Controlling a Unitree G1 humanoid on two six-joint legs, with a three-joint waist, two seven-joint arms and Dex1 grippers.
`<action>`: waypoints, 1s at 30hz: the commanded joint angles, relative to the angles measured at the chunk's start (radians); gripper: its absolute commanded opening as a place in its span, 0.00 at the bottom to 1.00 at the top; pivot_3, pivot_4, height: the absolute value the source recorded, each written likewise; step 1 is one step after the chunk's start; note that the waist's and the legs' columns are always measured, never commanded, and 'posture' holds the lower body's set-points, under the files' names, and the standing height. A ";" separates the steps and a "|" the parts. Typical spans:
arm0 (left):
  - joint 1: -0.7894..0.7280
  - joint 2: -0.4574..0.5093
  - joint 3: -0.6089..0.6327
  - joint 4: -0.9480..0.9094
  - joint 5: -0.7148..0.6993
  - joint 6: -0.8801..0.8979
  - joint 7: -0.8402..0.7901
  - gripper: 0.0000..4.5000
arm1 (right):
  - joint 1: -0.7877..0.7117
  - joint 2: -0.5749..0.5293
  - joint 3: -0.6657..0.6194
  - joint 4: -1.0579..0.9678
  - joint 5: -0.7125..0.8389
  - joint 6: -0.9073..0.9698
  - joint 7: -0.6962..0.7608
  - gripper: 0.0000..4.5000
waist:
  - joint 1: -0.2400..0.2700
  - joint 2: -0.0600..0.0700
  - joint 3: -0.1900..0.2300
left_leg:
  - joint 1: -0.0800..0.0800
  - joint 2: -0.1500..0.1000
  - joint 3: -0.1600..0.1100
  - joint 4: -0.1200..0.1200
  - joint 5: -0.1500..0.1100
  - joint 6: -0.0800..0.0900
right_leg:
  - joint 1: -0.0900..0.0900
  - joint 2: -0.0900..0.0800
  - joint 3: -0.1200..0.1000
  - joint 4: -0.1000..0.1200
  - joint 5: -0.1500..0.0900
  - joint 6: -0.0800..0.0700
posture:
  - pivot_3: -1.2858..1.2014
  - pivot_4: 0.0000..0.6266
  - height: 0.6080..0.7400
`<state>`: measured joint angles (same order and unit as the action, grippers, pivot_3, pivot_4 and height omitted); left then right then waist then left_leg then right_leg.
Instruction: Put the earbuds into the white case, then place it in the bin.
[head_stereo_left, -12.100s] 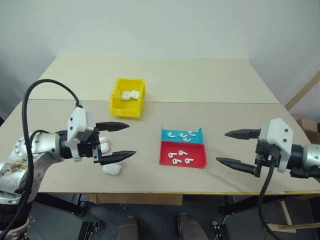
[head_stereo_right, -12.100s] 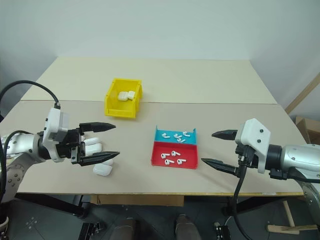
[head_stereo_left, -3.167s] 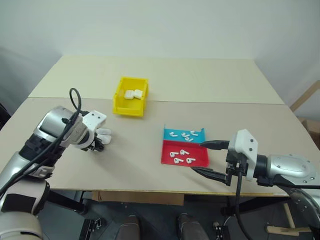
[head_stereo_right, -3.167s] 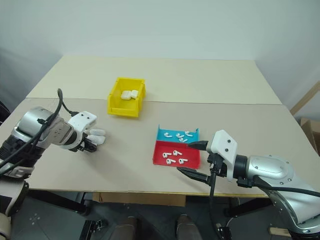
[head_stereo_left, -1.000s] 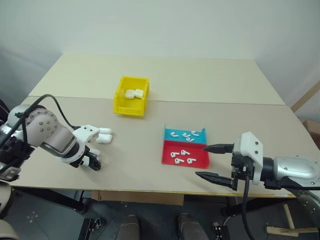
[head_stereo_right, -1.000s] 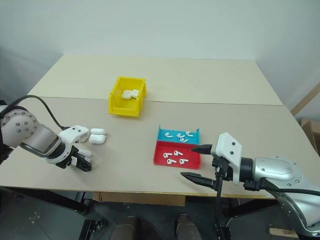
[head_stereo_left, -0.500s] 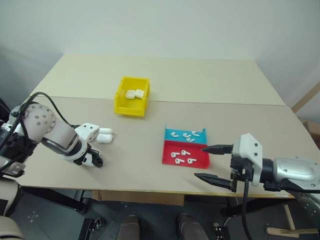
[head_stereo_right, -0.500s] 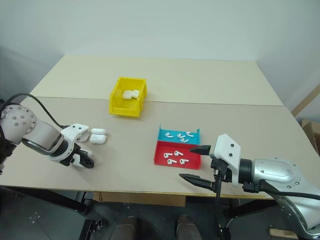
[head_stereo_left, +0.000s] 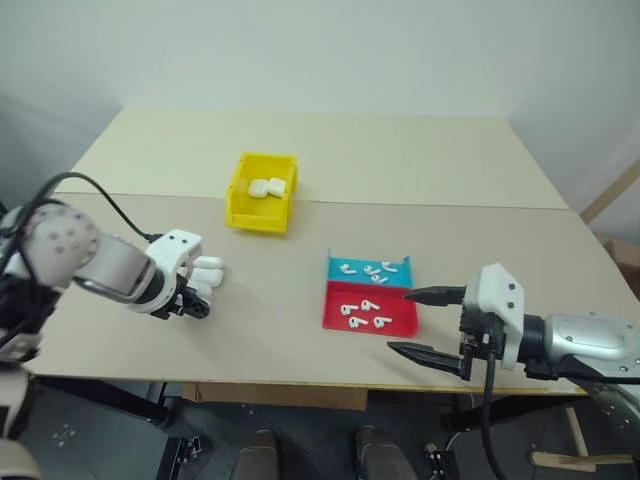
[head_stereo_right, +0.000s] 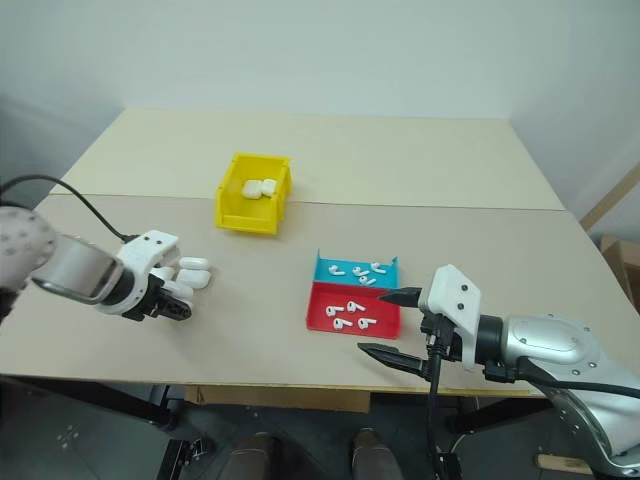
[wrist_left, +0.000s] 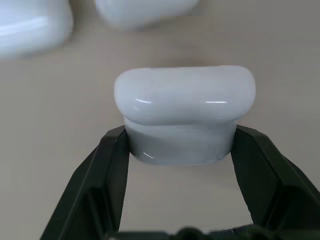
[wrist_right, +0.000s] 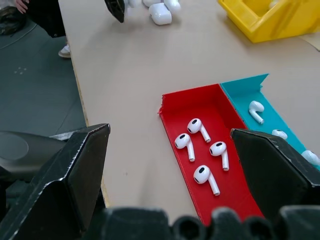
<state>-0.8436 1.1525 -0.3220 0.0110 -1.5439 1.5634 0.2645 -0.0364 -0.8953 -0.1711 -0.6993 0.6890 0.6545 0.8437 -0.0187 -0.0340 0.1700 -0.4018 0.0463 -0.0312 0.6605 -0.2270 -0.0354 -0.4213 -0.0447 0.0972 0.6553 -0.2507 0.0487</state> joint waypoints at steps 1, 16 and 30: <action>0.129 0.082 0.244 -0.182 0.096 -0.147 -0.259 0.62 | -0.022 0.010 -0.002 0.013 -0.015 -0.039 0.008 1.00 | -0.004 0.000 0.000 | 0.000 0.000 0.000 0.000 0.000 0.000 | -0.001 0.000 0.000 0.000 0.000 0.000 | 0.52 0.24 1.00; 0.340 -0.347 0.492 -0.271 0.502 -0.953 -1.335 0.62 | -0.130 0.040 0.055 0.092 -0.102 -0.122 0.035 1.00 | 0.021 0.000 -0.001 | 0.001 0.001 0.002 0.000 0.000 -0.001 | 0.004 0.000 0.000 -0.006 0.001 0.000 | 0.52 0.24 1.00; 0.294 -0.465 0.346 -0.107 0.723 -1.214 -1.831 0.62 | -0.307 0.017 0.123 0.116 -0.080 0.024 0.039 1.00 | -0.005 0.000 -0.001 | -0.002 0.001 0.001 0.000 0.000 0.001 | 0.002 0.001 0.000 -0.006 0.002 0.000 | 0.52 0.24 1.00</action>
<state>-0.5480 0.6957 0.0188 -0.0717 -0.8373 0.3805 -1.5432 -0.3036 -0.8577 -0.0474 -0.5615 0.5845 0.6201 0.9027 -0.0239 -0.0340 0.1692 -0.4035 0.0475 -0.0303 0.6608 -0.2271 -0.0347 -0.4195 -0.0438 0.0973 0.6492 -0.2491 0.0486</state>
